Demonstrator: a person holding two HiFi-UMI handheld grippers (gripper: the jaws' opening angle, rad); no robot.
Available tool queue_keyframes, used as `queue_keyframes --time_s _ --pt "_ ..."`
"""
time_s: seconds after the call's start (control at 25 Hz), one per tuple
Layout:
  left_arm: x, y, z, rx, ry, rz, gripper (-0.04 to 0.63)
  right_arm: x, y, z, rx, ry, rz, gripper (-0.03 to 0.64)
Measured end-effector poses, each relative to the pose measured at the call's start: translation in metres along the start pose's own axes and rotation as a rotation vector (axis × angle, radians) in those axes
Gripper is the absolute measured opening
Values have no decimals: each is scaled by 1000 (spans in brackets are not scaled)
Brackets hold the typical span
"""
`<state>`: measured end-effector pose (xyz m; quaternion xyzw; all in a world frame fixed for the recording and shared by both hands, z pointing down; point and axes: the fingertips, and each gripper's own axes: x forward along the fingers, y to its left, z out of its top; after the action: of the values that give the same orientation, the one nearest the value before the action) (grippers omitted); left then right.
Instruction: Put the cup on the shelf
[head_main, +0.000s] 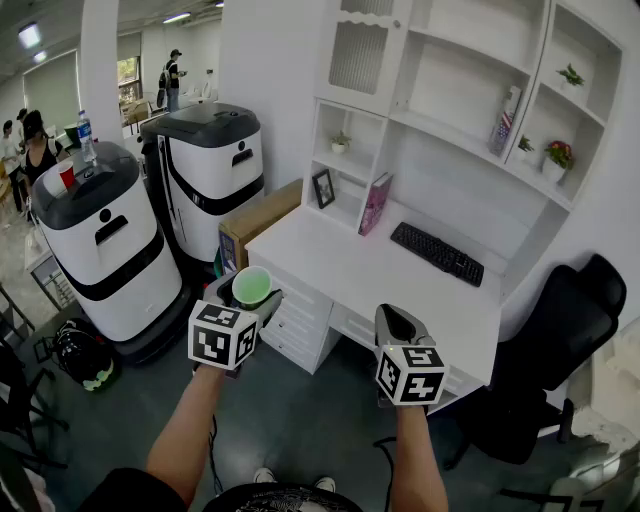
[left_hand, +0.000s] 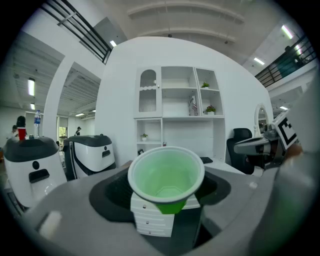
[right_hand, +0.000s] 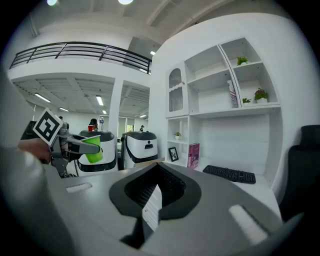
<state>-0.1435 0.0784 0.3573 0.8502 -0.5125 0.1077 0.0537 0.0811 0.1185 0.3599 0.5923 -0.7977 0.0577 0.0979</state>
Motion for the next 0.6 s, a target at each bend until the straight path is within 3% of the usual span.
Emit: queue_keyframes --time_s 0.6 --pt "-6 51 -22 -19 10 -43 349 19 45 1 -4 16 -42 21"
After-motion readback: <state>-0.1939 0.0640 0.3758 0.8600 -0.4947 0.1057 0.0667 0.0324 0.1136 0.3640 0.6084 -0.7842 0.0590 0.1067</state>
